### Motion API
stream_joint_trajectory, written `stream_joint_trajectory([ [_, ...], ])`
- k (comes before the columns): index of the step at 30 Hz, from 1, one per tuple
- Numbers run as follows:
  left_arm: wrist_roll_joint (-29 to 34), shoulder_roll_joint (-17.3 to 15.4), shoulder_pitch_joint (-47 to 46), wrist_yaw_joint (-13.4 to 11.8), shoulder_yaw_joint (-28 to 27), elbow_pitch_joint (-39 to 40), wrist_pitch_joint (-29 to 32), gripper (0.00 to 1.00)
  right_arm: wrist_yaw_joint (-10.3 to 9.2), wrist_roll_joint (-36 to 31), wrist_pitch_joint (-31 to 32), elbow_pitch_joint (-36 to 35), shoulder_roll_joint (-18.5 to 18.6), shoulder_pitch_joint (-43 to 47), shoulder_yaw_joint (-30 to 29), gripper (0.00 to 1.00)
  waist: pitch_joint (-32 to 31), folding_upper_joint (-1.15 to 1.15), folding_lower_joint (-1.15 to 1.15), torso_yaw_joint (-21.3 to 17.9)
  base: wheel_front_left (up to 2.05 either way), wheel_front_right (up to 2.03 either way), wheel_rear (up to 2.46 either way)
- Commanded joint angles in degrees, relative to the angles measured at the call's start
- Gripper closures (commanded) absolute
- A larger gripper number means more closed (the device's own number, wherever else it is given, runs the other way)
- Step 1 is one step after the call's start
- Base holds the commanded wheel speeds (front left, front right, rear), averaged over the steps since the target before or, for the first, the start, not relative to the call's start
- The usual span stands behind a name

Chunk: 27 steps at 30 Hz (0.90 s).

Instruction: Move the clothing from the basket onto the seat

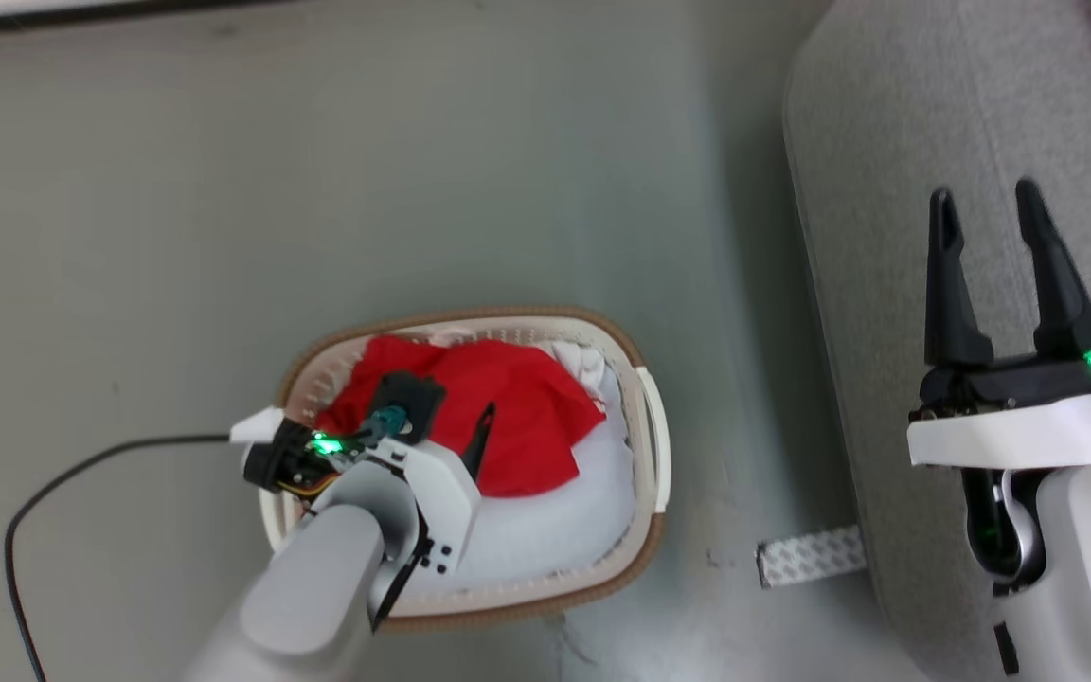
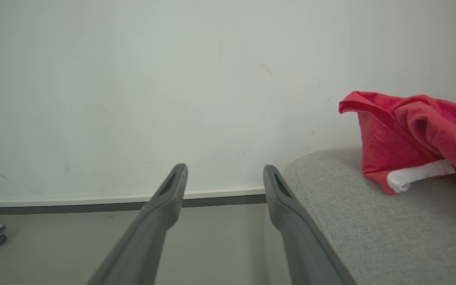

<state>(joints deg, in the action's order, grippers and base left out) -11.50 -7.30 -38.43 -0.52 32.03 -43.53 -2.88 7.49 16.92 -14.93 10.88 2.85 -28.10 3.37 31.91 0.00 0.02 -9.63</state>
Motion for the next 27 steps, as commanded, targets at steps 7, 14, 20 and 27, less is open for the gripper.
stream_joint_trajectory([
  [7,2.4,0.2,-8.1,0.2,1.7,-11.2,0.8,0.00,0.00,0.8,-0.2,-4.4,0.0,-4.1,2.0,0.00,11.3,0.00,-0.02,-3.8,0.00,0.00,0.00],
  [14,3.5,0.9,-15.8,-1.0,2.6,-19.5,1.8,0.00,0.00,1.1,0.6,-10.2,0.1,-5.0,2.9,0.00,17.7,0.00,-0.02,-4.0,0.00,0.00,0.00],
  [20,4.2,0.3,-21.1,-2.0,3.2,-25.0,1.7,0.00,0.00,1.8,2.0,-16.8,0.1,-4.1,3.8,0.00,21.9,0.00,-0.02,-5.1,0.00,0.00,0.00],
  [27,4.4,1.1,-22.5,-0.9,4.8,-28.2,0.2,1.00,0.00,2.6,3.0,-21.1,0.0,0.4,1.9,0.00,22.5,0.00,-0.02,-5.1,0.00,0.00,0.00],
])
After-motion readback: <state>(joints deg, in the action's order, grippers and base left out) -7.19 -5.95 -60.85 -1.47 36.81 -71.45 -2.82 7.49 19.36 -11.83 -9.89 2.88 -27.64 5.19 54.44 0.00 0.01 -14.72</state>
